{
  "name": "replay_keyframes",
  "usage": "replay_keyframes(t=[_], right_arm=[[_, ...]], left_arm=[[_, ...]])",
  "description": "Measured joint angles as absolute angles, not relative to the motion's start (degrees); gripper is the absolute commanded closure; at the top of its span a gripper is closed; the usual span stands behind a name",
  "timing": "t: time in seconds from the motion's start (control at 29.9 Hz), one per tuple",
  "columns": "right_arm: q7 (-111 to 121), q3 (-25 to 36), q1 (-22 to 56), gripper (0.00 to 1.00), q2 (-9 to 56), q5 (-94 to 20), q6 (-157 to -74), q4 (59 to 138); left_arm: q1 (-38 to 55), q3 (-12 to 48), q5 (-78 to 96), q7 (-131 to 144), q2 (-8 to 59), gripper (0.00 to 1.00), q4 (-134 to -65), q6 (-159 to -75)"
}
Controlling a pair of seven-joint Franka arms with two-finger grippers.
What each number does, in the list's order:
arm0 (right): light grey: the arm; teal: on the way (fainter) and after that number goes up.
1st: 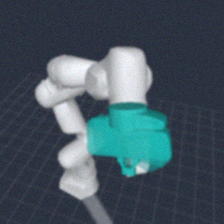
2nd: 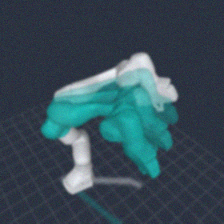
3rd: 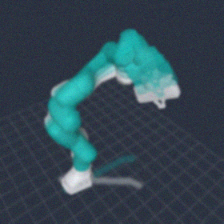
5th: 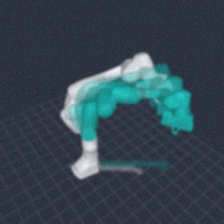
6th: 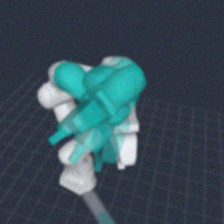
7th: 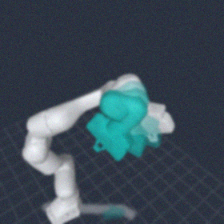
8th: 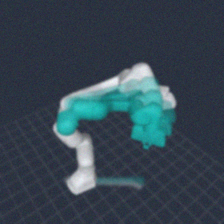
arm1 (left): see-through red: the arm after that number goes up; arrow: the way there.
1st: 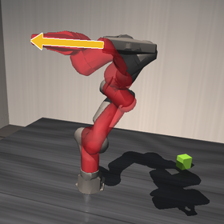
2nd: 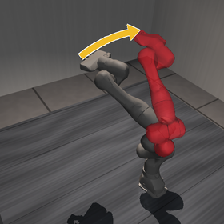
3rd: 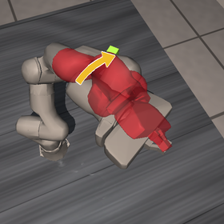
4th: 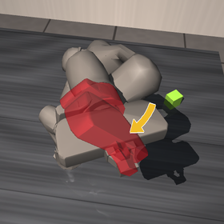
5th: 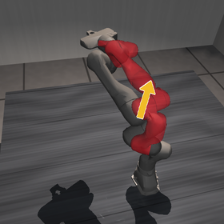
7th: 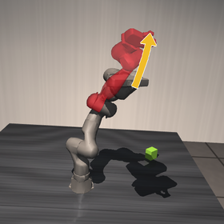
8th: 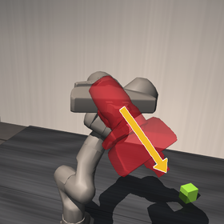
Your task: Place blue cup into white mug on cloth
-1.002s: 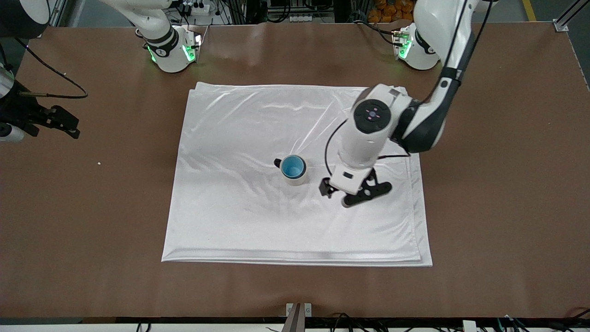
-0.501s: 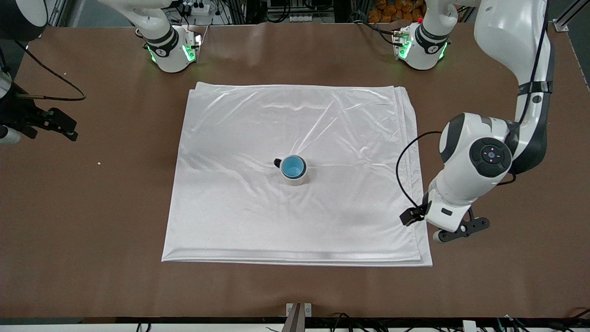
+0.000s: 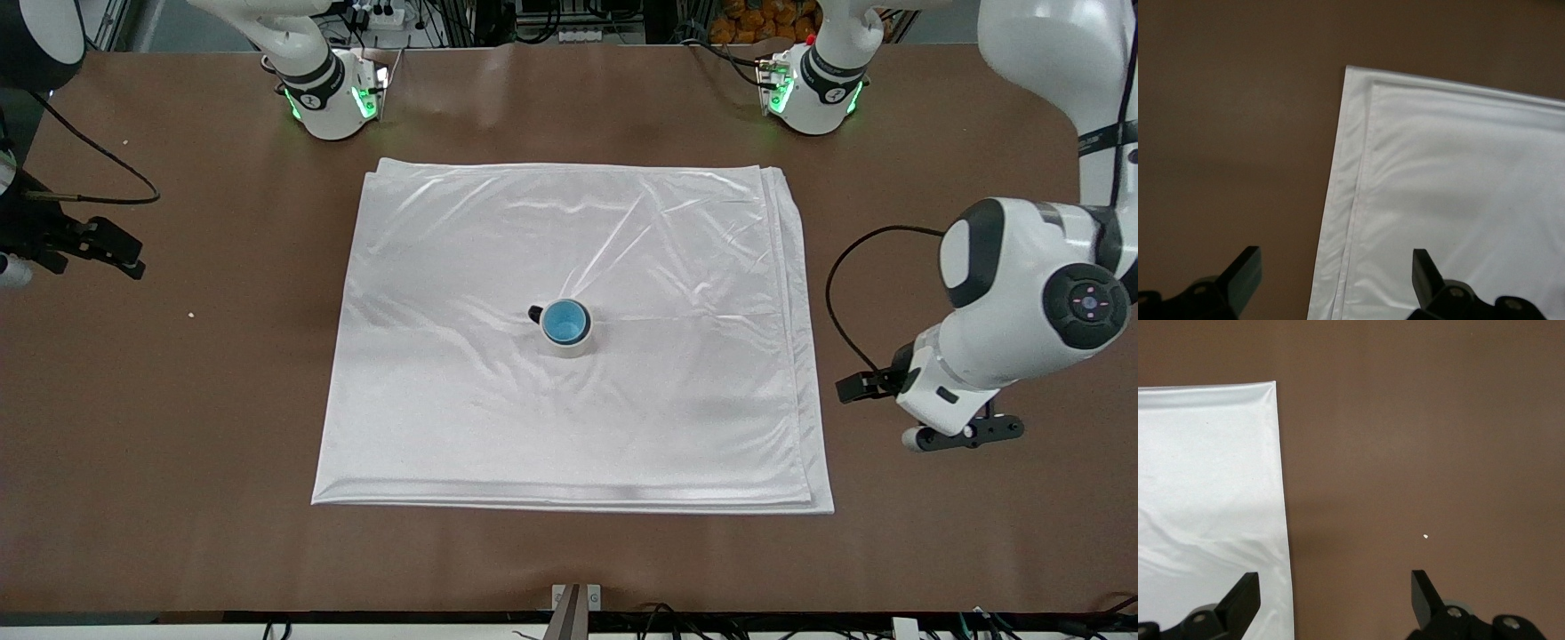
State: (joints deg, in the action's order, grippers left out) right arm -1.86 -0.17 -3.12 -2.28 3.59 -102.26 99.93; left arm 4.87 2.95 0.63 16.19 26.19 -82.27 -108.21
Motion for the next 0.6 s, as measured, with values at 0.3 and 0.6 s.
replay_keyframes(t=[0.3, 0.6], right_arm=[[-1.86, 0.12, -3.14, 0.00, -1.85, 3.59, -102.50, 99.91], [-1.86, 0.61, -2.85, 0.00, -1.64, 3.59, -102.56, 99.58]], left_arm=[[3.73, 3.18, 1.34, 13.75, 20.75, 0.00, -85.16, -102.43], [2.90, 3.00, 1.34, 10.43, 12.52, 0.00, -88.50, -101.97]])
